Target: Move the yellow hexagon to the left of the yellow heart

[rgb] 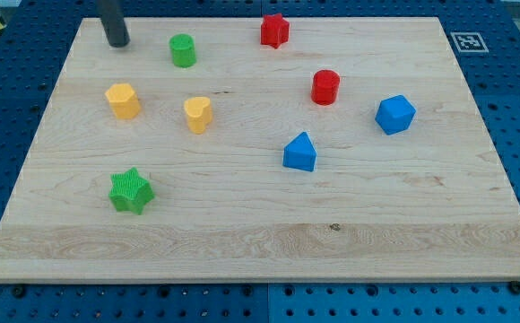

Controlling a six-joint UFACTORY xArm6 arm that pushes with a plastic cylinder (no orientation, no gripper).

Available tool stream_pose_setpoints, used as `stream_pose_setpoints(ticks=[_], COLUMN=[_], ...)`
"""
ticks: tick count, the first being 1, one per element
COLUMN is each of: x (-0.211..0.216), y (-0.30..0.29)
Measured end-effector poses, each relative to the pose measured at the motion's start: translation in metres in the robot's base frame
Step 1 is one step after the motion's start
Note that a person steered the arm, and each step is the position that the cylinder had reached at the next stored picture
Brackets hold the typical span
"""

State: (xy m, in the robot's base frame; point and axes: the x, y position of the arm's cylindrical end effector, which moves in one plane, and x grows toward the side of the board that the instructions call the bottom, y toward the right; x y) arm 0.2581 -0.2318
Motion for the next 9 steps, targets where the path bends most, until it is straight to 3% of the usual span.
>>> stream_pose_setpoints(ticks=[5, 7, 9], x=[0.113, 0.115, 0.129], y=[-0.012, 0.036, 0.048])
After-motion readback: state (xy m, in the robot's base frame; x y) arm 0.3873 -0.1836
